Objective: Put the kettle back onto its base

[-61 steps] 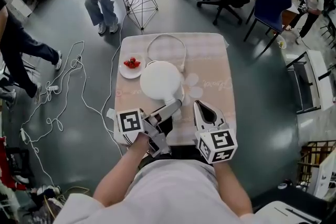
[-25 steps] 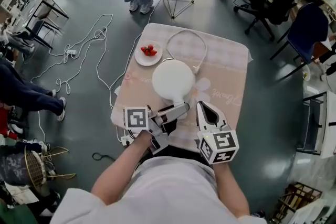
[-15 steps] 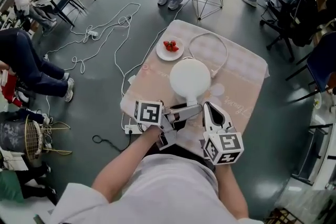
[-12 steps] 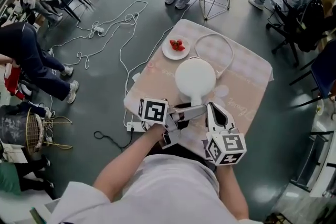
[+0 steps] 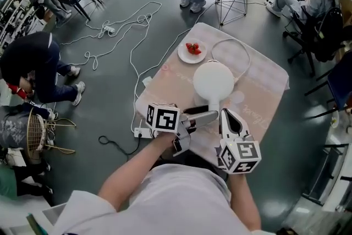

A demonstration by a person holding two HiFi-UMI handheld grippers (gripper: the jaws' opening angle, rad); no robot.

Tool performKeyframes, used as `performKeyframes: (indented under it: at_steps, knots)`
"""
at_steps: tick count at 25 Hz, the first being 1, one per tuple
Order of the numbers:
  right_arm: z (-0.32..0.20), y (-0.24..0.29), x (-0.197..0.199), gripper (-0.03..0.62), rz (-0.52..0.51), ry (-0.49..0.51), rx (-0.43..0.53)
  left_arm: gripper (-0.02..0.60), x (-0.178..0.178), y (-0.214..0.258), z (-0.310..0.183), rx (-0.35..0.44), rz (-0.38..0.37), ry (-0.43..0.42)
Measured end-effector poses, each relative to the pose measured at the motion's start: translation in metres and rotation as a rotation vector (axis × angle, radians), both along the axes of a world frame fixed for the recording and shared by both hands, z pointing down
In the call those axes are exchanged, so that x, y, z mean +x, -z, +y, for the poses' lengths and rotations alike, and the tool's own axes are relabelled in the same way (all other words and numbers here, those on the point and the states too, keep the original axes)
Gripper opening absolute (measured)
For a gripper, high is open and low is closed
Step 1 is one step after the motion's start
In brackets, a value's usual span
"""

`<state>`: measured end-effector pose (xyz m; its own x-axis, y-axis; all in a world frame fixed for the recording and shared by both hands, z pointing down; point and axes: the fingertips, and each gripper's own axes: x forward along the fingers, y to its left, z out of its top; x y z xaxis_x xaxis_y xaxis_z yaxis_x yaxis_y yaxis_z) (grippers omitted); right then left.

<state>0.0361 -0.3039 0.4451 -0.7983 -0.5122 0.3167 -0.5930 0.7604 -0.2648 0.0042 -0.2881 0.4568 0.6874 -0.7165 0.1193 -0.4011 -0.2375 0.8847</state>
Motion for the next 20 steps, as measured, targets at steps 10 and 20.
performKeyframes:
  at_steps: [10, 20]
  knots:
    - [0.021, 0.013, 0.011, 0.005, 0.0, -0.118, 0.021, 0.25, -0.043, 0.01, 0.039, 0.074, -0.161, 0.131]
    - [0.084, 0.026, -0.007, 0.005, 0.012, -0.125, 0.066, 0.117, -0.049, 0.015, 0.088, 0.149, -0.372, 0.124]
